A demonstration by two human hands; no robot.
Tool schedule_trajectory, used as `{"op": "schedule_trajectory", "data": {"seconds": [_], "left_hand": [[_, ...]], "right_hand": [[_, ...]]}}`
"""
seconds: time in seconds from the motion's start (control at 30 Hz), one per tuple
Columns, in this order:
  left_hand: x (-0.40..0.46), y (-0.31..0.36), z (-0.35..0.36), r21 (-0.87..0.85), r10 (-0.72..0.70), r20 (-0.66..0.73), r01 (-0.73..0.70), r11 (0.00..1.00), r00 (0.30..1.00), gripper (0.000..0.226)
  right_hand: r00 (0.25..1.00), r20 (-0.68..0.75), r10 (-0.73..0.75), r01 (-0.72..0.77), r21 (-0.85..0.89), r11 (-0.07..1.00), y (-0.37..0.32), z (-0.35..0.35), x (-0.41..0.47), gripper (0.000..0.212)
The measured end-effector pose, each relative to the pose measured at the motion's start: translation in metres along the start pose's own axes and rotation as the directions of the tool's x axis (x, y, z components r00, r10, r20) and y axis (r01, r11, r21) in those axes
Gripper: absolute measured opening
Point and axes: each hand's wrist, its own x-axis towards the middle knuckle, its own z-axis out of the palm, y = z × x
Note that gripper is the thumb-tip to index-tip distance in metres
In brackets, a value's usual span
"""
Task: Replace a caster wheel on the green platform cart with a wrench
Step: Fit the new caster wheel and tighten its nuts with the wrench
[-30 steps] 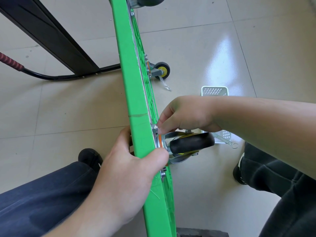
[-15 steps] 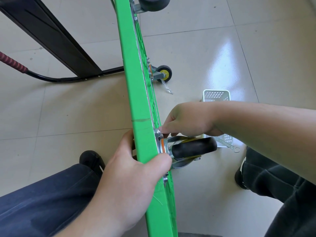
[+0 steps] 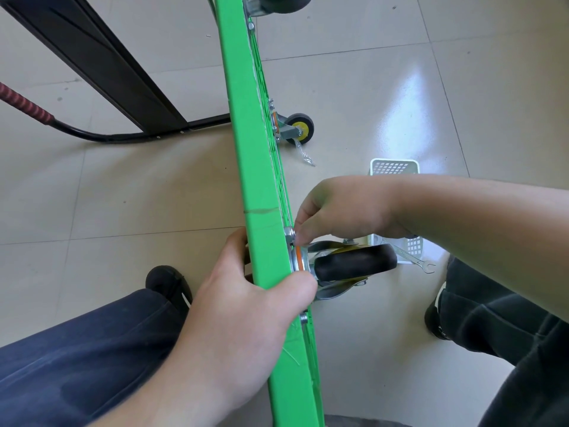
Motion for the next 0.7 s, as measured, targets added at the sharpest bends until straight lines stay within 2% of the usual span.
{"op": "schedule_trajectory", "data": {"seconds": [0.2,0.33,0.5,0.63,0.7], "left_hand": [[-0.0002,-0.0001,-0.0007,0.003,-0.001,0.006,0.001,1.0,1.0,0.041],[0.0,-0.0003,-0.0009,0.004,0.002,0.009,-0.002,1.0,1.0,0.041],[-0.0005,0.0009,-0.0007,-0.001,-0.001,0.012,0.001,1.0,1.0,0.042],[-0.0005,0.0017,-0.0007,0.005,0.001,0.012,-0.001,1.0,1.0,0.042],[-0.0007,0.002,-0.0007,0.011,0.003,0.009,-0.003,1.0,1.0,0.042]], "right_hand": [[1.0,-0.018,0.024,-0.025,-0.064,0.998,0.0007,0.0018,0.0013,0.032],[0.999,-0.041,0.028,-0.027,0.018,0.999,0.0001,-0.001,0.0025,0.02],[1.0,0.008,0.008,-0.008,0.035,0.999,0.0028,-0.0008,0.004,0.017],[1.0,-0.017,0.015,-0.015,0.028,0.999,0.0036,-0.0014,0.0039,0.018],[1.0,-0.022,0.013,-0.014,-0.024,1.0,0.0025,0.0001,0.0038,0.025]]}}
